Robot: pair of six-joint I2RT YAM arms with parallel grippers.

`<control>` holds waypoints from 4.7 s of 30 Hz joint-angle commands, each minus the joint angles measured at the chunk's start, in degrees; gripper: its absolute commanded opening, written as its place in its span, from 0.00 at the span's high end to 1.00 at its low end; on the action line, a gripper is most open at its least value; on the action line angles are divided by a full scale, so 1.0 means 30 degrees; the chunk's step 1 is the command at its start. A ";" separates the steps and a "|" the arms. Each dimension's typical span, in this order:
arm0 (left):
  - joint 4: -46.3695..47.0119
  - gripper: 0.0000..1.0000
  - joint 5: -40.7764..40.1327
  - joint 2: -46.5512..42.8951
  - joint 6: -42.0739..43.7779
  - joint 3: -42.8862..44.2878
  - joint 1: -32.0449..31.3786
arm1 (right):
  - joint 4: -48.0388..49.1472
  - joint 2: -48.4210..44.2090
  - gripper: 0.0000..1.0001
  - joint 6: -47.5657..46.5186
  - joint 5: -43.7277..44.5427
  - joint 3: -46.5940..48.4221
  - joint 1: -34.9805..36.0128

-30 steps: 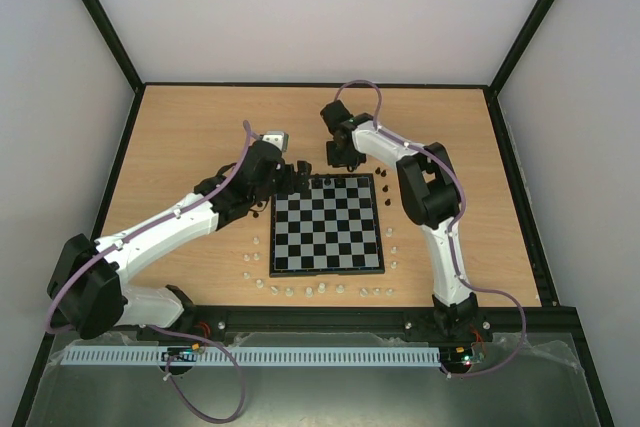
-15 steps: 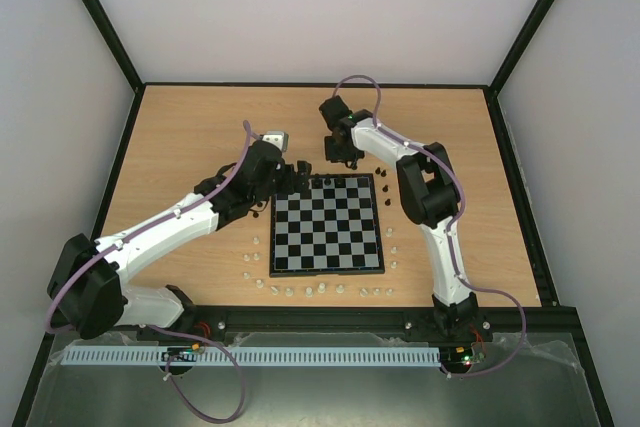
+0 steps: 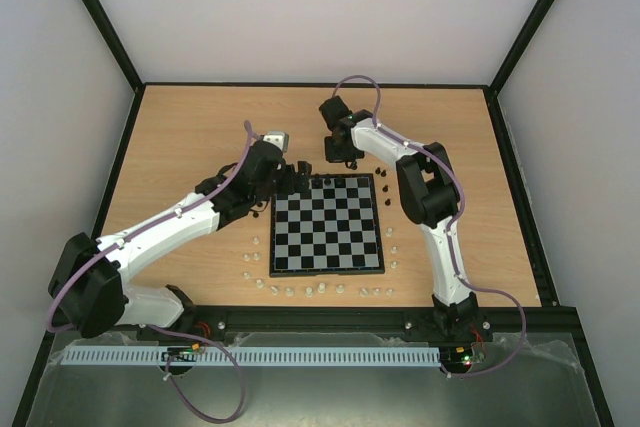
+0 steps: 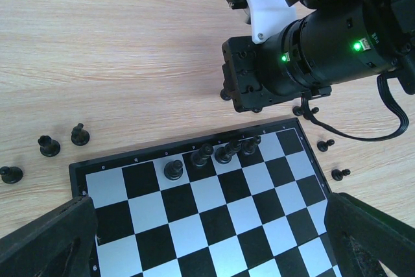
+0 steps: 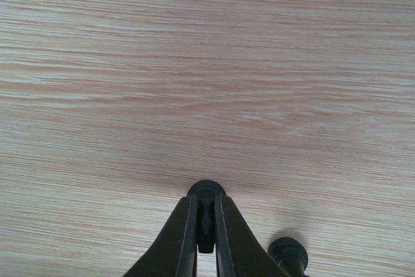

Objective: Set up the chess pieces on the board
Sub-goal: Pick up the chess piece at the center of the board, then place the chess piece on the chessboard, then pick up the chess piece at the center of the board.

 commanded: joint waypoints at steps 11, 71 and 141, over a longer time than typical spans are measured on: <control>0.0279 0.01 -0.0408 -0.0001 0.0101 0.0166 -0.0048 | -0.0321 -0.5211 0.99 -0.0163 0.0154 -0.2653 -0.0025; 0.0325 0.01 -0.0481 0.0016 0.0061 0.0019 0.0157 | 0.1163 -0.6091 0.93 0.0715 0.0242 -0.7783 0.0913; 0.0570 0.01 -0.1983 0.0478 0.0721 -0.0231 0.0274 | 0.6377 -2.0417 0.02 0.1382 -0.3253 -1.5026 0.0884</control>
